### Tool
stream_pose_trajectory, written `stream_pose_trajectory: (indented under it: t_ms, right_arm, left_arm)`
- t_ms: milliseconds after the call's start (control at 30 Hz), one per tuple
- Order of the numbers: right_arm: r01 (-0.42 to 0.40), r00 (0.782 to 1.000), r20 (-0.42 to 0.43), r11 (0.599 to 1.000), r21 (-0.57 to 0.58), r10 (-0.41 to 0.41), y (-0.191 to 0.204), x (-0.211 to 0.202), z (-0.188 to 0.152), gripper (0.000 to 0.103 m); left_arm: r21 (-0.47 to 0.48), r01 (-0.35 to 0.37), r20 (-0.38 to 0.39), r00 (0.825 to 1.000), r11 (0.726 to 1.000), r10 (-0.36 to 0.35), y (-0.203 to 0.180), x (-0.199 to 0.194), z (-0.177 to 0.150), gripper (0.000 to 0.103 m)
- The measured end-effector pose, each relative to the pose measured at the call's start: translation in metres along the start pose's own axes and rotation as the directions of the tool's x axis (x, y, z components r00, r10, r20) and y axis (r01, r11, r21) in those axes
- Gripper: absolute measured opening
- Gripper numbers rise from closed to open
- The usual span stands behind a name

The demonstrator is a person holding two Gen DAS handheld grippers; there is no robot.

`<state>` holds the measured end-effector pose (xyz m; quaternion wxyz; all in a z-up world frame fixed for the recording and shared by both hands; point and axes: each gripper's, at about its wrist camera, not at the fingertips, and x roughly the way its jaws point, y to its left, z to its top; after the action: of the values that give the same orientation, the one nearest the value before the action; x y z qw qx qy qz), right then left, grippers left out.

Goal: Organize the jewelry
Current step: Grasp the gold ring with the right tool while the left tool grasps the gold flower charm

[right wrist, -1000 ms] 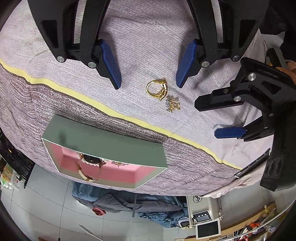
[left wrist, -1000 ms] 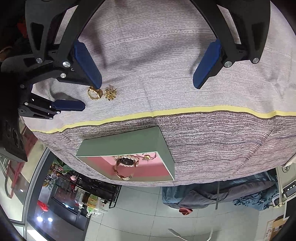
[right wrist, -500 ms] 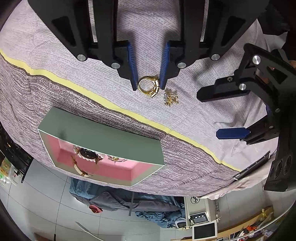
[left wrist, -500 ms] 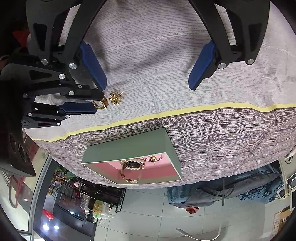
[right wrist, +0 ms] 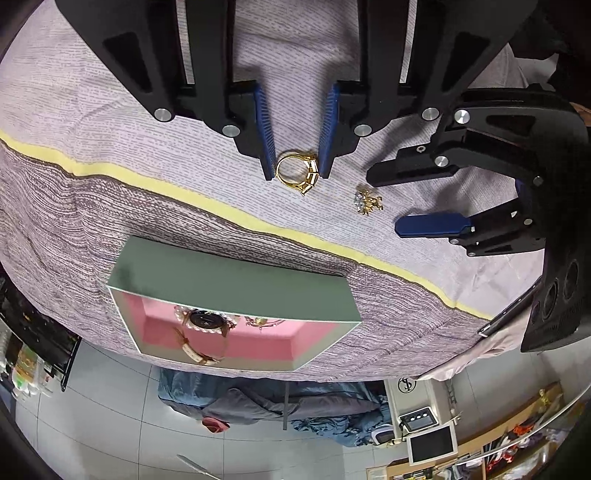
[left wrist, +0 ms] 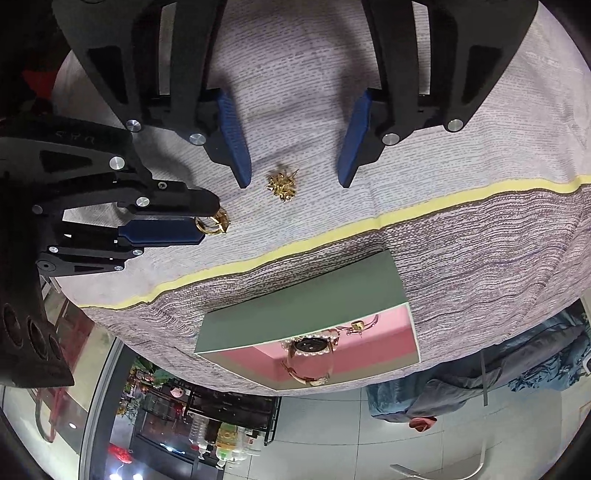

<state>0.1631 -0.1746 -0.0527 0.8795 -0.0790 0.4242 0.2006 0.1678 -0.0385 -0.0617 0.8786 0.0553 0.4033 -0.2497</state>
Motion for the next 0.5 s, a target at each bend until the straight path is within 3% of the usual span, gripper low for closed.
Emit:
stream_pose_trajectory:
  t_ms: [300, 500]
  right_arm:
    - [-0.009, 1.000, 0.003, 1.000, 0.014, 0.009, -0.0029, 0.0009, -0.0010, 0.023]
    - [-0.012, 1.000, 0.004, 1.000, 0.018, 0.011, -0.0029, 0.0008, -0.0014, 0.023]
  left_arm:
    - [0.025, 0.015, -0.007, 1.000, 1.000, -0.015, -0.0059, 0.0048, 0.0049, 0.023]
    - [0.022, 0.019, -0.003, 1.000, 1.000, -0.019, -0.0059, 0.0041, 0.0044, 0.016]
